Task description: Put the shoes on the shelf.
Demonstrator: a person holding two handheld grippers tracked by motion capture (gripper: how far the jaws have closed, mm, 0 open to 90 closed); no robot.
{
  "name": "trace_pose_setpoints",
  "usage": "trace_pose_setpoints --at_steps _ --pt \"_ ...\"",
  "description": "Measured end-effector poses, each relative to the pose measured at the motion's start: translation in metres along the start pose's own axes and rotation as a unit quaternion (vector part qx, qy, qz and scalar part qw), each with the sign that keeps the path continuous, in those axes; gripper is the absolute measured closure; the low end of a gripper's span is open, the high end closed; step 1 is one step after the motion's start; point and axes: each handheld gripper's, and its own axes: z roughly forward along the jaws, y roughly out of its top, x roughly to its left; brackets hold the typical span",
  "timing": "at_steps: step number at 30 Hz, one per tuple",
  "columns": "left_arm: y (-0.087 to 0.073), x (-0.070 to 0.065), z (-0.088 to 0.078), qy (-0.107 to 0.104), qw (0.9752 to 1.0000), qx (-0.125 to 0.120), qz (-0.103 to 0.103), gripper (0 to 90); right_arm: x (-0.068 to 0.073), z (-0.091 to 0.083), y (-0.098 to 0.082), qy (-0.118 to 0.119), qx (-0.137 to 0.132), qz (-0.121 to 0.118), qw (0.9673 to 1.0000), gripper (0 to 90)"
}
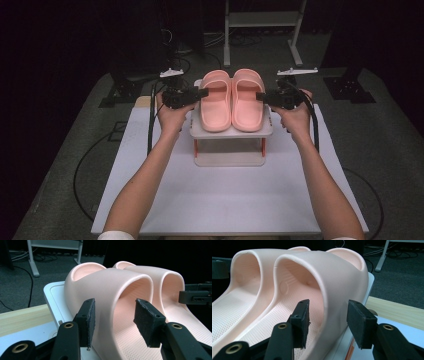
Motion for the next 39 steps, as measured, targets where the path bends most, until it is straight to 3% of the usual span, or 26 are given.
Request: trace_pose_setpoints --at_steps 15,39 --pt "-0.009 0.003 -0.005 0.001 1.0 -0.004 -0.007 49.9 -0.002 -0.006 -0.007 0.014 -0.002 0.003 0.9999 50.2" --pt "-0.017 -0.003 -0.021 -0.019 0.9997 -0.01 -0.005 45.6 -0.001 -0.019 -0.018 0.029 -0.01 -0.001 0.9995 47.6"
